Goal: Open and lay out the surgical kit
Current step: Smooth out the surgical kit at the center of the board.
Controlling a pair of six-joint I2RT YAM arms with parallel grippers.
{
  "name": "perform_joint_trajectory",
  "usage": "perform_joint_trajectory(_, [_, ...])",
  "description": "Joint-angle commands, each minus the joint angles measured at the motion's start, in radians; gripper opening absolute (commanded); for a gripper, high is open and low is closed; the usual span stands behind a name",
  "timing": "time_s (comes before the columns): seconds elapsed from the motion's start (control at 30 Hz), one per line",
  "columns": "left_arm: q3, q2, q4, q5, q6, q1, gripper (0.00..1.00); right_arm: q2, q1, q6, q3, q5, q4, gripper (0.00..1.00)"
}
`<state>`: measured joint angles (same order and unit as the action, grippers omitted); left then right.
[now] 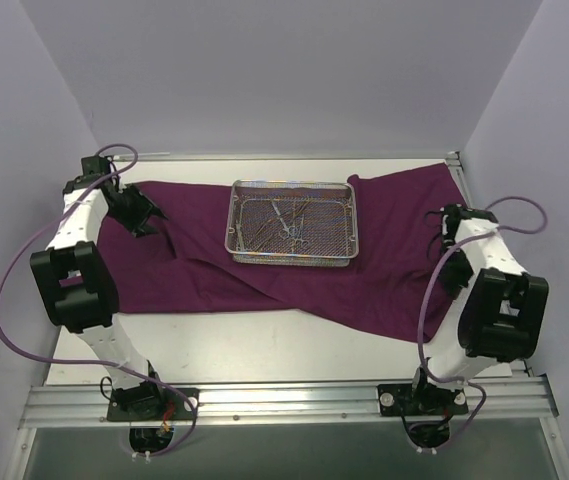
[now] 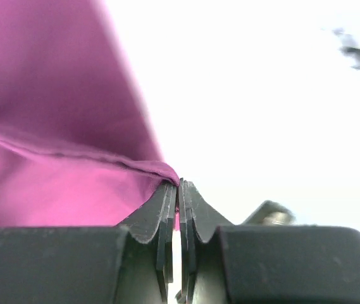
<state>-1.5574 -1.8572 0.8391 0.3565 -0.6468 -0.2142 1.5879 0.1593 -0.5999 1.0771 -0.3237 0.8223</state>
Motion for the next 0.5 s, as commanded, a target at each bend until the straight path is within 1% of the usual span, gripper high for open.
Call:
perform_joint_trajectory(0.0, [-0.030,-0.002,0.000,0.010,0.021,-0.020,0.54,-0.078,0.132,-0.093,0.014,-0.281,0.193,0.00])
perform_joint_trajectory(0.17, [-0.020,0.007,0.011,-0.017,0.042,-0.053,0.54,-0.104,0.226,-0.190,0.034,-0.351,0.274,0.00])
perform_joint_trajectory(0.2, [-0.018,0.009,0.020,-0.024,0.045,-0.056,0.54,-0.106,0.233,-0.207,0.035,-0.354,0.288,0.07])
perform_joint_trajectory(0.23, [-0.015,0.015,0.018,-0.028,0.050,-0.060,0.54,-0.105,0.236,-0.205,0.041,-0.354,0.293,0.24])
perform_joint_trajectory(0.27, [-0.020,0.015,0.020,-0.033,0.058,-0.062,0.54,-0.103,0.235,-0.207,0.058,-0.357,0.301,0.32])
perform_joint_trajectory(0.3, [-0.029,0.012,0.035,-0.042,0.059,-0.063,0.54,-0.100,0.236,-0.215,0.067,-0.363,0.319,0.54])
perform_joint_trajectory(0.33, [-0.049,0.000,0.040,-0.048,0.062,-0.063,0.54,-0.091,0.235,-0.190,0.078,-0.345,0.317,0.58])
perform_joint_trajectory(0.37, [-0.058,-0.008,0.044,-0.042,0.061,-0.062,0.54,-0.083,0.233,-0.181,0.110,-0.344,0.325,0.61])
perform_joint_trajectory(0.4, [-0.066,-0.014,0.049,-0.039,0.062,-0.059,0.54,-0.080,0.230,-0.176,0.128,-0.344,0.336,0.62])
perform_joint_trajectory(0.43, [-0.073,-0.025,0.051,-0.039,0.061,-0.056,0.54,-0.077,0.226,-0.125,0.150,-0.342,0.319,0.63])
perform_joint_trajectory(0.47, [-0.085,-0.031,0.049,-0.039,0.067,-0.053,0.54,-0.063,0.195,-0.095,0.182,-0.338,0.304,0.65])
